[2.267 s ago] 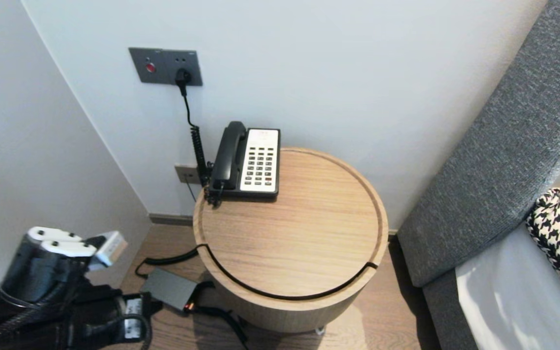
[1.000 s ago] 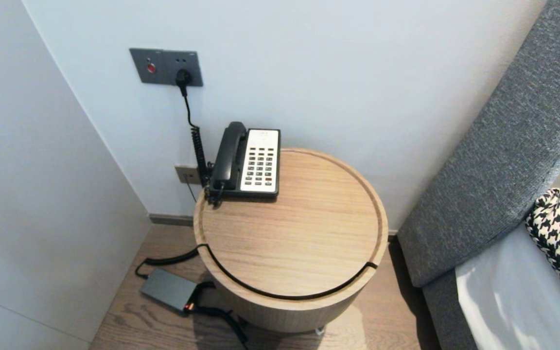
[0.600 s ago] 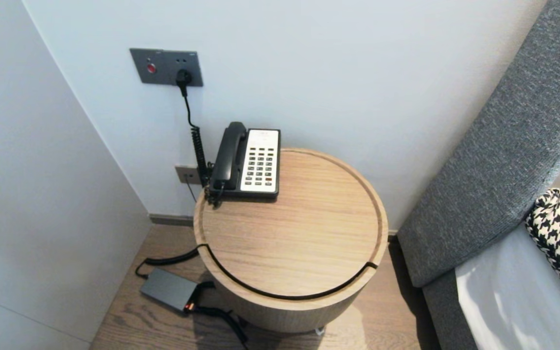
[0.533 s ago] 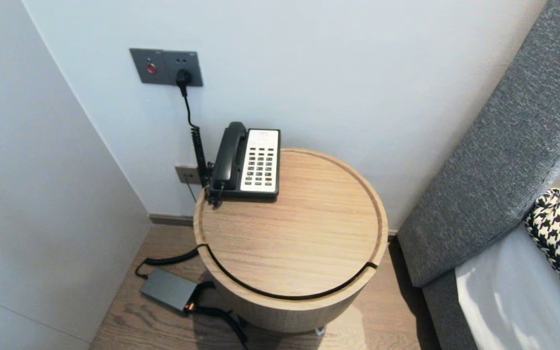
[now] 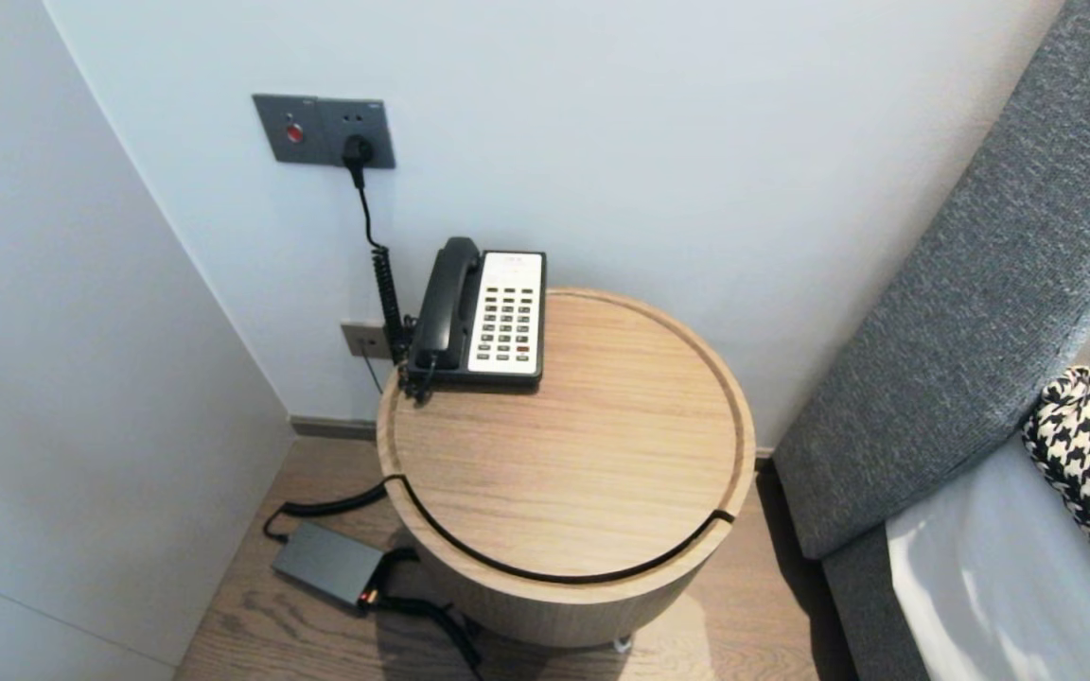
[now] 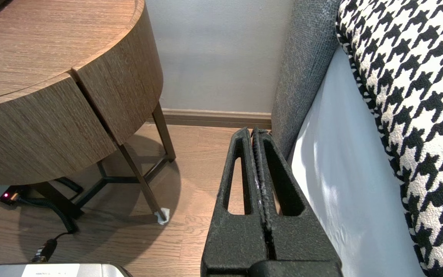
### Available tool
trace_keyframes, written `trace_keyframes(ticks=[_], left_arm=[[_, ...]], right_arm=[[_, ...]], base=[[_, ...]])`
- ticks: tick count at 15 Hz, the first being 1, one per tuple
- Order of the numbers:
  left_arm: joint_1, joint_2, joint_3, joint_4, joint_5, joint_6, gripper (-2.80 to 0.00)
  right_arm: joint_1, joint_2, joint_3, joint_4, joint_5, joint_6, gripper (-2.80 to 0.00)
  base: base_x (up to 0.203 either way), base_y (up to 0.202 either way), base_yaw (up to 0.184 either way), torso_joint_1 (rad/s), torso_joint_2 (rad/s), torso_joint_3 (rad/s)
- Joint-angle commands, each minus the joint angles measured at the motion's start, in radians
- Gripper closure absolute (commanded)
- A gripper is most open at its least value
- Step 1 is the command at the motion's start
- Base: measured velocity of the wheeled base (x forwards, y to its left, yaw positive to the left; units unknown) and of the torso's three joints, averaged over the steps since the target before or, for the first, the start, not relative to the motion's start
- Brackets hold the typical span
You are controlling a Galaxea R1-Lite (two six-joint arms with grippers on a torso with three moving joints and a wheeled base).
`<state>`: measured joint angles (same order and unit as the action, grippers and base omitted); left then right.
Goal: Open the nightstand drawer
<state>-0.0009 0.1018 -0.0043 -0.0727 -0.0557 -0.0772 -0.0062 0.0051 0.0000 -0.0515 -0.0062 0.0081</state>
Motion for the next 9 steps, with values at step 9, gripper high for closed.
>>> trace_keyframes(ticks=[9], left_arm=[[-0.001,-0.111,0.014,-0.012,0.014,-0.057,0.0]], right_arm=[[0.0,-0.001,0.026,-0.001,0.0,0.0,0.0]], base=[[0.0,0.0,0.0,0.0,0.0,0.0]])
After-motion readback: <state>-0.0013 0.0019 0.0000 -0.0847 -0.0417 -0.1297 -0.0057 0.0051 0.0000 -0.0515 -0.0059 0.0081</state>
